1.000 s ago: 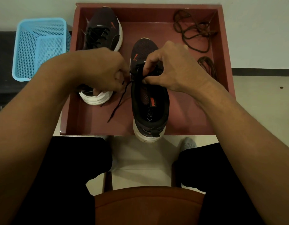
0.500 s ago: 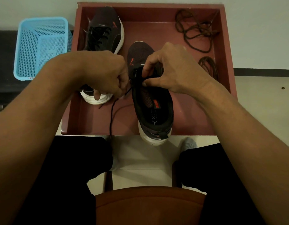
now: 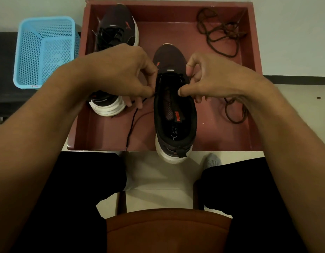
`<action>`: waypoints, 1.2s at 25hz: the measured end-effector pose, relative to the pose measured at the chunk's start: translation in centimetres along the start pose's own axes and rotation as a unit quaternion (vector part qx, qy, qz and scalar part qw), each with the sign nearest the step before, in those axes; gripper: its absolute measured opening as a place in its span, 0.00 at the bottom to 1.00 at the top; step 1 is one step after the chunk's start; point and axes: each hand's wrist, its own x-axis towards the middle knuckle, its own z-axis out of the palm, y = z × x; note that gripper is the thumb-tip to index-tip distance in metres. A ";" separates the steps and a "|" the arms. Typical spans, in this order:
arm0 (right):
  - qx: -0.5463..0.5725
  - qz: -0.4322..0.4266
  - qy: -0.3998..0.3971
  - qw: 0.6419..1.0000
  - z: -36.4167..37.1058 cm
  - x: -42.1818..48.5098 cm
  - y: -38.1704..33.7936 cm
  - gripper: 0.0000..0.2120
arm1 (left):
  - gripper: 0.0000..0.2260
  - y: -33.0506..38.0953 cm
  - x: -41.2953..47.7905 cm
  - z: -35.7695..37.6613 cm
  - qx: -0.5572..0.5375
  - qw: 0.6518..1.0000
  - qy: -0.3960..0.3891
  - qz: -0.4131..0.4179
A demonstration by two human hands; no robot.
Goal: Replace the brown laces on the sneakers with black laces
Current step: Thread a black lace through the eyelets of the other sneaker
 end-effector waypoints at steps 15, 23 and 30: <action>0.058 -0.037 0.111 0.991 -0.4 0.7 1.1 0.12 | 0.04 -0.2 0.5 0.0 -0.014 0.998 0.056 0.026; 0.083 -0.028 0.125 0.988 -0.4 0.8 0.8 0.10 | 0.07 -1.2 2.4 1.1 -0.021 0.986 0.161 -0.033; 0.080 -0.087 0.214 0.970 -0.3 1.1 0.9 0.07 | 0.10 -1.8 2.9 0.7 -0.106 0.971 0.210 -0.039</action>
